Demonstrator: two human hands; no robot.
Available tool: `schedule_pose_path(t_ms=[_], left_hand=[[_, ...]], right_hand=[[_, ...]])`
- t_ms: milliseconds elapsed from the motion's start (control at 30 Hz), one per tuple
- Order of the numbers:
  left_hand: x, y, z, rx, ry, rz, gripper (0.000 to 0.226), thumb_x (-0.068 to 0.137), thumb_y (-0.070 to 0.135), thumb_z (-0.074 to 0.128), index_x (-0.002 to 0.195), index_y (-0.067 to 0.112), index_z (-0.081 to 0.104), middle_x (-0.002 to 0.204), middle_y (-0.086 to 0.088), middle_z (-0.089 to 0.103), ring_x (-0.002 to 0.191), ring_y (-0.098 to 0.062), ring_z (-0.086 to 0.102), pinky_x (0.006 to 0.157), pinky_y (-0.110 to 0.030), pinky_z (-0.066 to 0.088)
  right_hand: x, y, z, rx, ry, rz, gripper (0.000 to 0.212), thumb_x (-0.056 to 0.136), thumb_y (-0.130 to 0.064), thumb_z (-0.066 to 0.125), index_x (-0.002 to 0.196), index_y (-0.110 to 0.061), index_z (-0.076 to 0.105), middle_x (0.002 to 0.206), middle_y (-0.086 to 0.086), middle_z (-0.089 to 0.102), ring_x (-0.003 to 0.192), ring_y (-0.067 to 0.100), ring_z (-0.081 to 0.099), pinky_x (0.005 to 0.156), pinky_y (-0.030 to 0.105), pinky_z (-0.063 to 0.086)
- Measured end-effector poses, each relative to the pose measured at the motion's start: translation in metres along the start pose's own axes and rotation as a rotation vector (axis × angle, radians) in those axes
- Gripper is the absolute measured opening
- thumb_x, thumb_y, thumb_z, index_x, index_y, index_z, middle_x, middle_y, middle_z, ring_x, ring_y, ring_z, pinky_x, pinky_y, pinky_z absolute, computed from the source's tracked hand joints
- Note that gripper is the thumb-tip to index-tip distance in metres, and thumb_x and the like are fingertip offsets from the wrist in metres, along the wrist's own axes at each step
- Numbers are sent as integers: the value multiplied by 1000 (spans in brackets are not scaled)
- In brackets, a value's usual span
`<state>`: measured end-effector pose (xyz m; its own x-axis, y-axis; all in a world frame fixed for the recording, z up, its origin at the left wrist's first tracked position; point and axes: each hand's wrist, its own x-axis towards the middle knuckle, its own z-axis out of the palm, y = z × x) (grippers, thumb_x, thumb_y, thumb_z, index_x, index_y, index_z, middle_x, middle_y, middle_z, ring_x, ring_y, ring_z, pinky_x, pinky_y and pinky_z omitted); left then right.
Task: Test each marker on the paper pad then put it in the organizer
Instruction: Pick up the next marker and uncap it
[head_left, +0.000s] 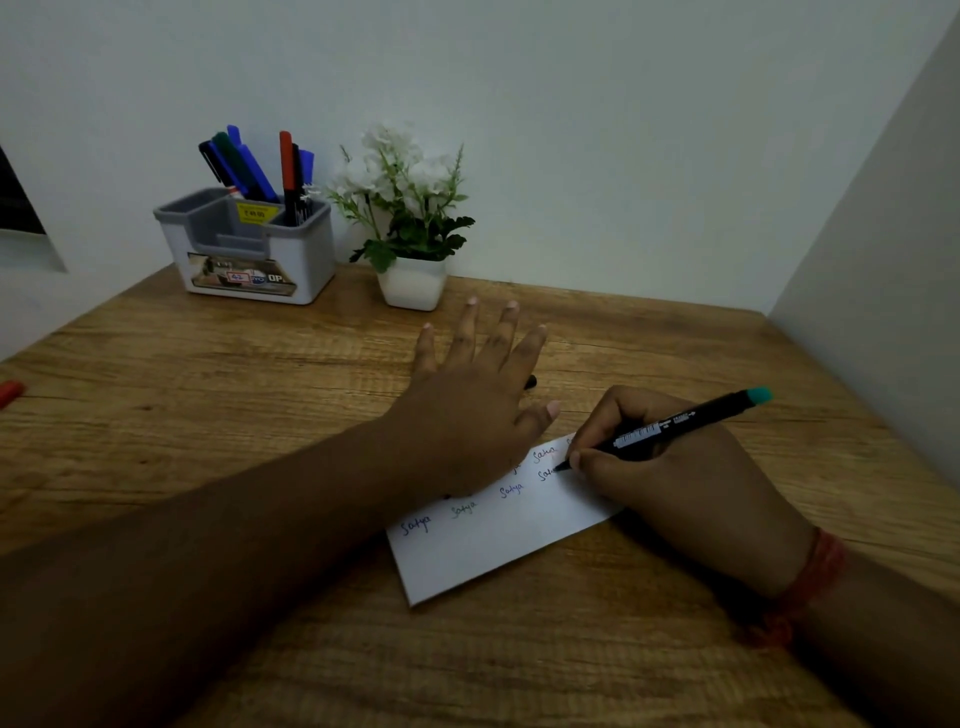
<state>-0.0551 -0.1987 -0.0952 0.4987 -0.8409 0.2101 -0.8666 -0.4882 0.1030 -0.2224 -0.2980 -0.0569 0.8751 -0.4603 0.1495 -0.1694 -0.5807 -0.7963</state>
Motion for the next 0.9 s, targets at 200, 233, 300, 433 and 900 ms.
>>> schedule_pose_path(t_ms=[200, 233, 300, 433, 900], left_hand=[[0, 1, 0, -4, -3, 3, 72, 96, 63, 18, 154, 34, -13, 163, 4, -24, 145, -26, -31, 116, -62, -9], [0, 1, 0, -6, -2, 4, 72, 96, 63, 18, 154, 34, -13, 163, 4, -24, 145, -26, -31, 116, -62, -9], [0, 1, -1, -9, -4, 7, 72, 96, 63, 18, 154, 34, -13, 163, 4, -24, 145, -26, -32, 116, -62, -9], [0, 0, 0, -1, -7, 4, 73, 95, 64, 16, 154, 34, -13, 162, 4, -24, 145, -26, -31, 116, -62, -9], [1, 0, -5, -56, -53, 13, 72, 97, 63, 20, 153, 37, -14, 161, 7, -27, 144, -22, -34, 116, -61, -11]], right_hand=[[0, 0, -1, -5, -10, 5, 11, 80, -8, 73, 74, -17, 70, 80, -1, 73, 73, 13, 66, 61, 29, 52], [0, 0, -1, -7, -3, 5, 11, 81, -8, 72, 74, -17, 70, 81, -1, 73, 74, 12, 66, 62, 29, 52], [1, 1, -1, -10, 11, 11, 11, 81, -9, 72, 74, -18, 70, 81, -2, 73, 74, 11, 66, 62, 28, 52], [2, 2, 0, -12, 5, 12, 11, 81, -10, 73, 74, -18, 71, 80, -2, 73, 73, 11, 65, 58, 23, 51], [9, 7, -13, 134, 219, -29, 9, 85, -9, 69, 77, -13, 68, 71, 2, 70, 68, 11, 66, 62, 16, 51]])
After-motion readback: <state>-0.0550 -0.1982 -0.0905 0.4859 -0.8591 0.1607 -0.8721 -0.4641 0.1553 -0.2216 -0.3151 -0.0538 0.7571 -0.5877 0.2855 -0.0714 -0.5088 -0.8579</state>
